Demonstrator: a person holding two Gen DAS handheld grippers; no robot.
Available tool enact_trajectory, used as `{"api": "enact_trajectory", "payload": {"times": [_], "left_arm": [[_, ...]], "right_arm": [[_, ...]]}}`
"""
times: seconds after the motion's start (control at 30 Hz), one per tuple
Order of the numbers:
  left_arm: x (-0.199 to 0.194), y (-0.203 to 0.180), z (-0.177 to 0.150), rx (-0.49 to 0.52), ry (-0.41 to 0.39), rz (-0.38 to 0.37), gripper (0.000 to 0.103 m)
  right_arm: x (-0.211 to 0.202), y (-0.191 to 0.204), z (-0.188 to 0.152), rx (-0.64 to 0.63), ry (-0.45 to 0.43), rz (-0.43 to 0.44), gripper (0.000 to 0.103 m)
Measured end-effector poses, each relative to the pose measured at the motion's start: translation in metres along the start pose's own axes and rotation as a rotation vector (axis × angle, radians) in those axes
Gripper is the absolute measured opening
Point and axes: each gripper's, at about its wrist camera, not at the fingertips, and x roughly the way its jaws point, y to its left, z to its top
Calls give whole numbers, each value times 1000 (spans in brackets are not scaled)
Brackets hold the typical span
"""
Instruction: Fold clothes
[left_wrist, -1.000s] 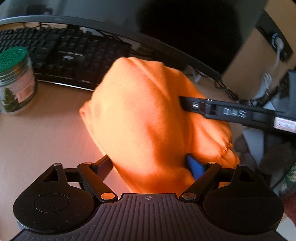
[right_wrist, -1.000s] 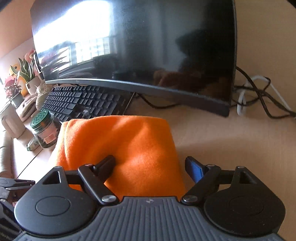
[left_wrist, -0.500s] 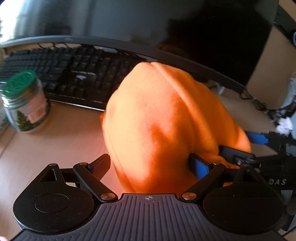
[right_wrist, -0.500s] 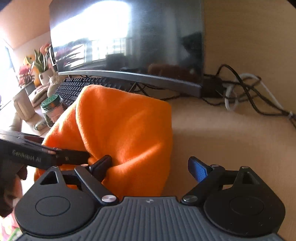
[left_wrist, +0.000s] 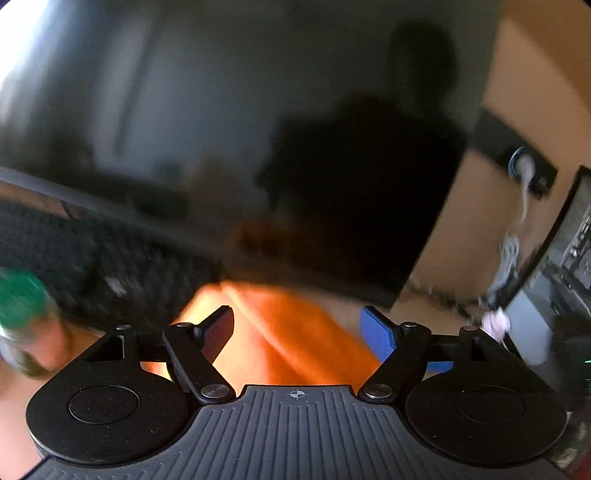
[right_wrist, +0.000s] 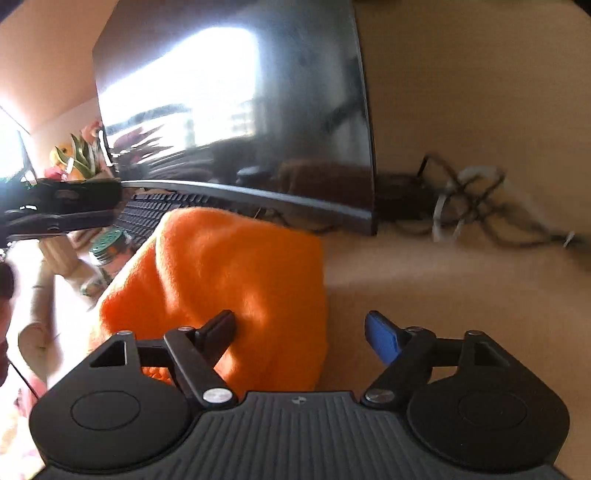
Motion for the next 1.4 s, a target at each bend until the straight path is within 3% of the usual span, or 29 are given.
{"api": "enact_trajectory", "payload": {"times": [0.17,0.27,0.37,0.43,0.67,0.77,0.83,0.9,1.1,1.2,1.4], "left_arm": [[63,32,0,-56,153,-45,81],[66,34,5,-37,156,-80,84],[69,35,4,-44,171,-100,87],[70,34,2,-28,177,-109,87],[73,38,2,-22,192,-137,87],[72,42,2,-20,196,-155,87],[72,43,3,-16,197,-165,87],[73,45,2,-12,197,-175,89],[73,50,1,3,197,-201,90],[65,52,1,6,187,-198,90],[6,55,4,-36,137,-192,96]], "right_arm": [[-2,29,8,-89,-22,-25,78],[-8,57,-3,-226,-17,17,78],[12,84,-33,-423,55,-61,78],[25,88,-49,-477,70,-118,83],[10,75,-30,-316,86,-70,87],[2,69,-27,-224,113,-51,99],[4,67,-31,-176,132,-58,99],[9,72,-35,-142,143,-53,89],[36,93,-42,-235,147,-160,93],[32,85,-43,-206,131,-143,95],[-8,81,-39,-146,76,-69,96]]}}
